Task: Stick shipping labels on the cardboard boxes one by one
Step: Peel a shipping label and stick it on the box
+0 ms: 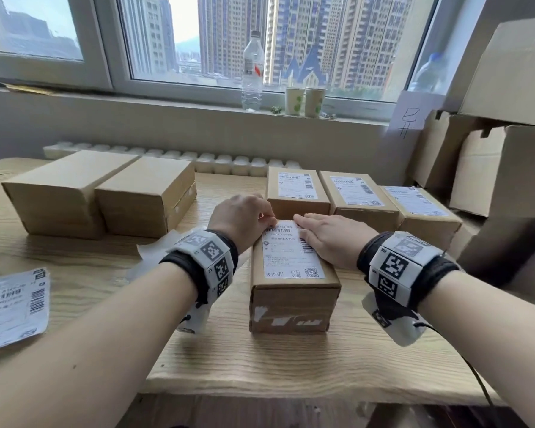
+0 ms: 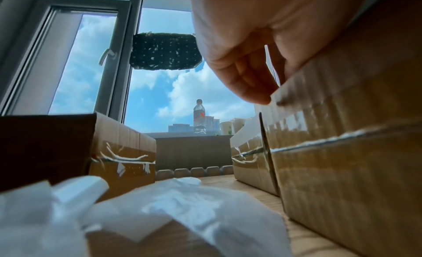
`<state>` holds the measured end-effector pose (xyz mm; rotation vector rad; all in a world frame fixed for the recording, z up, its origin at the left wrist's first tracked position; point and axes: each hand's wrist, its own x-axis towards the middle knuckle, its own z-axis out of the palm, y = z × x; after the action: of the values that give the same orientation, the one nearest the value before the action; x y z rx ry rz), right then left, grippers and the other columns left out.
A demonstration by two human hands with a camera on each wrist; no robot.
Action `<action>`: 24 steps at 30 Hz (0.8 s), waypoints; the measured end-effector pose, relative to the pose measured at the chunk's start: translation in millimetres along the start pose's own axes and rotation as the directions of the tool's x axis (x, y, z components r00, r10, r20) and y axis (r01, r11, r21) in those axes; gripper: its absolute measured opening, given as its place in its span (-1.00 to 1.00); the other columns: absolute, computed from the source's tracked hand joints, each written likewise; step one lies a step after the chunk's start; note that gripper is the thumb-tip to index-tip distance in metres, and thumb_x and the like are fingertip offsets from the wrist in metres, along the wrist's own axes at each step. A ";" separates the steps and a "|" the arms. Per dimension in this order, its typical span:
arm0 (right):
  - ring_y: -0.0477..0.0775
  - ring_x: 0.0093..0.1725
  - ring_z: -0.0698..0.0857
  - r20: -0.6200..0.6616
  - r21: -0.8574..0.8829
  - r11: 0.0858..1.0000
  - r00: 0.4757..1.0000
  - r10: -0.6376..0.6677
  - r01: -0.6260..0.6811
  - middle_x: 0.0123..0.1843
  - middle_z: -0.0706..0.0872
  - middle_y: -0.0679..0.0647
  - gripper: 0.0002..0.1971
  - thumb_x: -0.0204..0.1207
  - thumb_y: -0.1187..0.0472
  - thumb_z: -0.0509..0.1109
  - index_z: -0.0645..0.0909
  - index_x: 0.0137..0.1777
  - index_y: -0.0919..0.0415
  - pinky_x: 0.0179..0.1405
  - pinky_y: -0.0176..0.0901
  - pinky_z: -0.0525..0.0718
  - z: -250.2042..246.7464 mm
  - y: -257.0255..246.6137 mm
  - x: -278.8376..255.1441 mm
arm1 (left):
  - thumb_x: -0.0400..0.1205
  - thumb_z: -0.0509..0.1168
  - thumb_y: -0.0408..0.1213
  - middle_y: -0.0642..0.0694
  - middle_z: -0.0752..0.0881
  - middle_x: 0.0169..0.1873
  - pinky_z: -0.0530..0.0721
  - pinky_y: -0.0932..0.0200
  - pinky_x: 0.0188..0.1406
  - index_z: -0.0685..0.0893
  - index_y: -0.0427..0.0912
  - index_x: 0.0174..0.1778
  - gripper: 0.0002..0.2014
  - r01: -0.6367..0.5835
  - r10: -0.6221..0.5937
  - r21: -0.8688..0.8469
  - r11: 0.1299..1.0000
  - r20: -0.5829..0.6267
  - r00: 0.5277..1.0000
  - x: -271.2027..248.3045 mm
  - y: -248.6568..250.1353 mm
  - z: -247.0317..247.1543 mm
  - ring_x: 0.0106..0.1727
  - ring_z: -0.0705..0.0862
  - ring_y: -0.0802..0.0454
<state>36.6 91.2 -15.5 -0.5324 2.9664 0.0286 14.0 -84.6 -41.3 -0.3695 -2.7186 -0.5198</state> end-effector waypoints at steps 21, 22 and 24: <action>-0.15 0.67 -0.02 0.027 0.373 0.924 0.995 -0.099 0.081 0.70 -0.07 -0.25 -0.25 0.51 -0.32 0.17 0.02 0.66 -0.19 0.58 -0.21 -0.05 16.8 3.9 -30.8 | 0.54 0.23 0.23 -0.02 0.58 0.41 0.54 0.08 0.30 0.48 0.10 0.48 -0.41 0.096 -0.073 -0.042 0.994 0.386 0.920 -15.6 5.9 -22.6 0.34 0.58 -0.01; -0.15 0.67 -0.01 0.026 0.373 0.924 0.995 -0.097 0.080 0.70 -0.07 -0.24 -0.26 0.52 -0.31 0.16 0.02 0.66 -0.18 0.57 -0.22 -0.04 17.0 3.2 -30.8 | 0.50 0.26 0.24 -0.06 0.56 0.42 0.57 0.10 0.23 0.42 0.10 0.52 -0.34 0.110 -0.081 -0.046 0.993 0.425 0.902 -16.5 8.0 -25.6 0.33 0.59 -0.05; -0.14 0.67 -0.01 0.037 0.372 0.926 0.996 -0.084 0.064 0.70 -0.09 -0.25 -0.23 0.51 -0.33 0.16 -0.01 0.66 -0.16 0.57 -0.23 -0.02 16.5 1.9 -32.0 | 0.45 0.32 0.24 -0.13 0.53 0.42 0.65 0.17 -0.05 0.26 0.14 0.59 -0.22 0.171 -0.112 -0.070 0.983 0.514 0.851 -17.6 10.1 -29.6 0.23 0.61 -0.10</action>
<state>67.7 104.8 -27.7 -0.5771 2.7934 -0.5063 41.6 -90.6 -19.1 -0.3798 -3.2579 -0.7050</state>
